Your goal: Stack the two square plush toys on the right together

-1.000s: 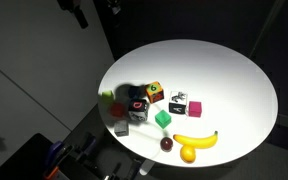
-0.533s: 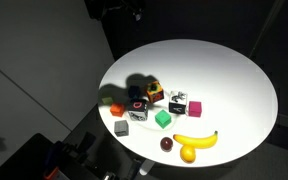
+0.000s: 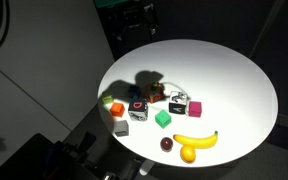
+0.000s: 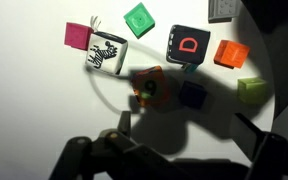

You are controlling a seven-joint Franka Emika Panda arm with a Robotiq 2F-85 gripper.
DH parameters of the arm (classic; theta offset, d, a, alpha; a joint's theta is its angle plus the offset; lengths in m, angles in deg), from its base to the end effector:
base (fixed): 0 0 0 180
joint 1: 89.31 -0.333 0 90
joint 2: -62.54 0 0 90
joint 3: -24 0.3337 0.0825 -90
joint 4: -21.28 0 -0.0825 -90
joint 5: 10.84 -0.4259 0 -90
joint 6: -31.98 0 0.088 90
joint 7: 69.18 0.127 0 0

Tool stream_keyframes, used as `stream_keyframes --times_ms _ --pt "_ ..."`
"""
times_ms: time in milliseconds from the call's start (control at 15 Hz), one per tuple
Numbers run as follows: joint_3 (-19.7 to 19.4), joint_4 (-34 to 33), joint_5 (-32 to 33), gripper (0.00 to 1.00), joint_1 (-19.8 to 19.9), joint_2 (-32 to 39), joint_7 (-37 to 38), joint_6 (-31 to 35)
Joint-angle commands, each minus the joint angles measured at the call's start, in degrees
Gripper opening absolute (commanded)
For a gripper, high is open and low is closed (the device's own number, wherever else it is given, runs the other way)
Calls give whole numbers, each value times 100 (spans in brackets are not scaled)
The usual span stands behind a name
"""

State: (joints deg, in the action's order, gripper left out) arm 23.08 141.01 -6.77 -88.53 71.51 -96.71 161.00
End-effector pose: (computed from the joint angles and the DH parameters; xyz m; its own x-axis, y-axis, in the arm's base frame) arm 0.6059 -0.0210 0.3214 0.8797 0.4749 -0.0230 0.4754 -0.8781 0.0533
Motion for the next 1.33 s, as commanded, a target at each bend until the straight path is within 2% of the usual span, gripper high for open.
stream_keyframes --times_ms 0,600,667,733,1267 --pt "92 -395 -68 100 190 542 -669 165" --pt "384 -963 -454 100 592 1327 -1719 480" --pt "400 -1026 -483 100 611 1359 -1760 446" --pt "326 -790 -320 100 516 1244 -1488 466" --pt "334 -794 -329 100 523 1275 -1506 466"
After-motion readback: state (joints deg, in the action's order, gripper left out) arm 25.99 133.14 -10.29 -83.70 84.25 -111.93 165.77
